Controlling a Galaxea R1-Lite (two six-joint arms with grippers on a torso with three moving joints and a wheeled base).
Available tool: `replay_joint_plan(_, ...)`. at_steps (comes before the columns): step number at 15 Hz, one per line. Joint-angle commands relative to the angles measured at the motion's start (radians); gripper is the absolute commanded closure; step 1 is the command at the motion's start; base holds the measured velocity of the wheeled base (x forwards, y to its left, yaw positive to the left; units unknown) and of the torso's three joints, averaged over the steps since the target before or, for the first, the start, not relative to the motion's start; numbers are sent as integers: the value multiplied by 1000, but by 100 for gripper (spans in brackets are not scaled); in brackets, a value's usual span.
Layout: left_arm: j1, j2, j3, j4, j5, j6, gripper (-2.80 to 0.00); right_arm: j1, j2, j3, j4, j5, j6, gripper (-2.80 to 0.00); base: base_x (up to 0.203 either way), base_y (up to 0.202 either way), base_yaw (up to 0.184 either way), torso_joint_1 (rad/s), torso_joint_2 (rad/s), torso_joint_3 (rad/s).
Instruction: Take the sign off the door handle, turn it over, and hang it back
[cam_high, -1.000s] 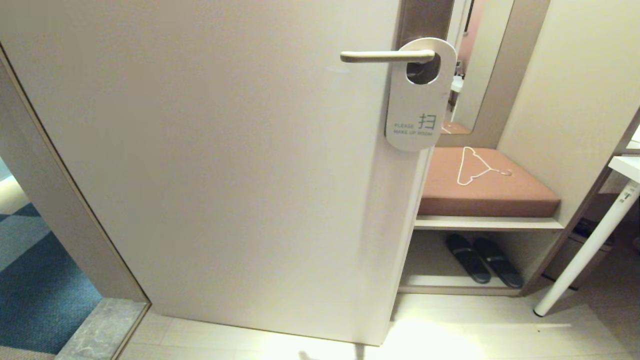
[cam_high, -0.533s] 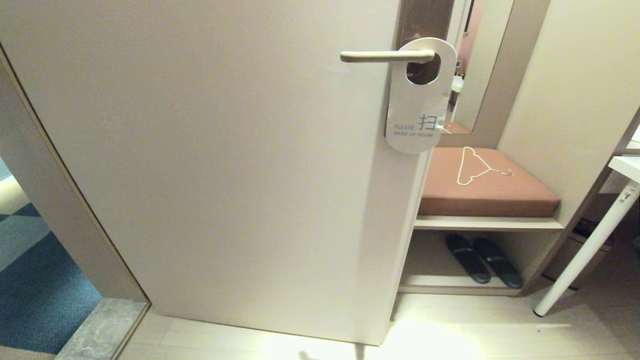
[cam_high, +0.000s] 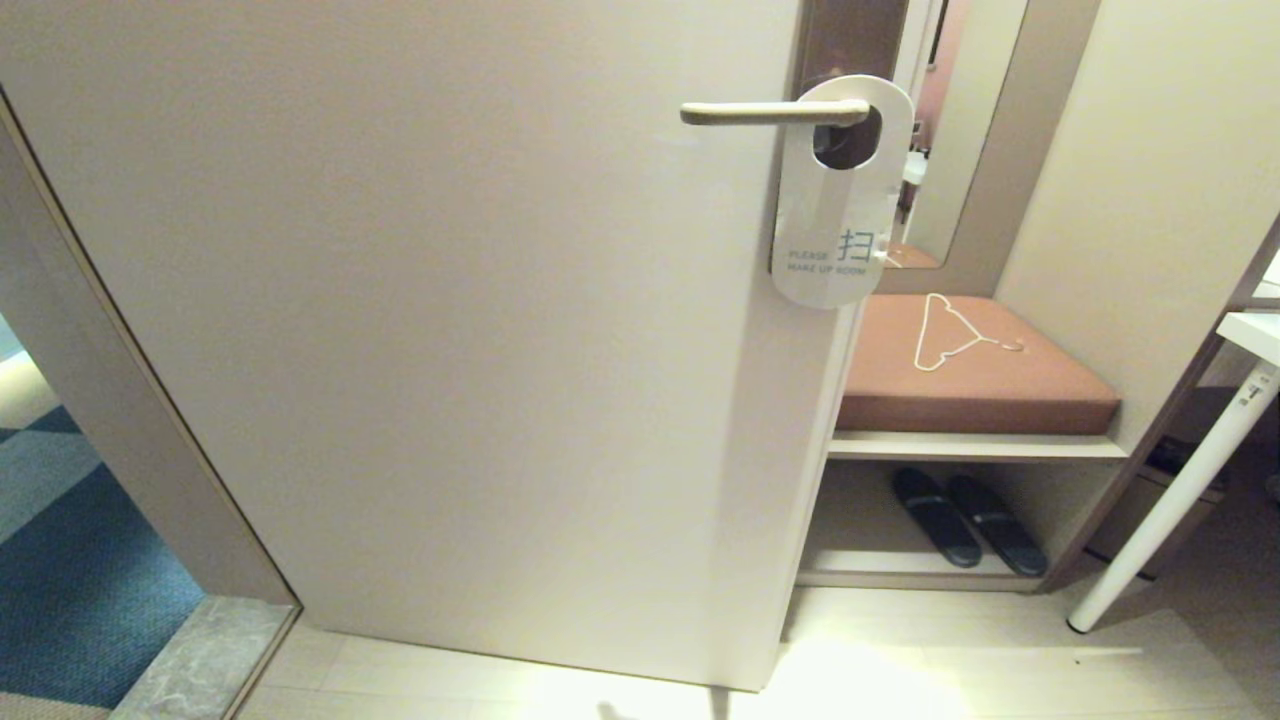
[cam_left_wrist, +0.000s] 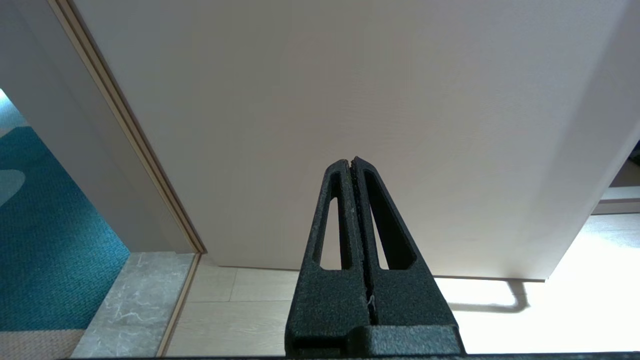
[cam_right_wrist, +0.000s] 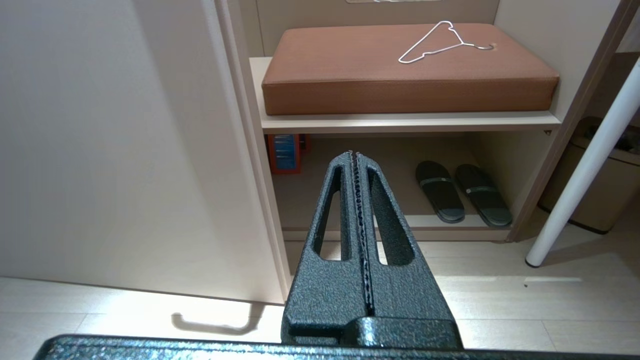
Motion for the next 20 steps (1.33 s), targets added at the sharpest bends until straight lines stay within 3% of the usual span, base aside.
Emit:
replay_joint_plan(1,0,2,0,1,0,1,0,0,0,0,-2,1,0,0,0,0,0,0,0,0)
replay_joint_plan(20,0,2,0,0,0,1,0,0,0,0,-2,0,3,0,0,0,0,0,0,0)
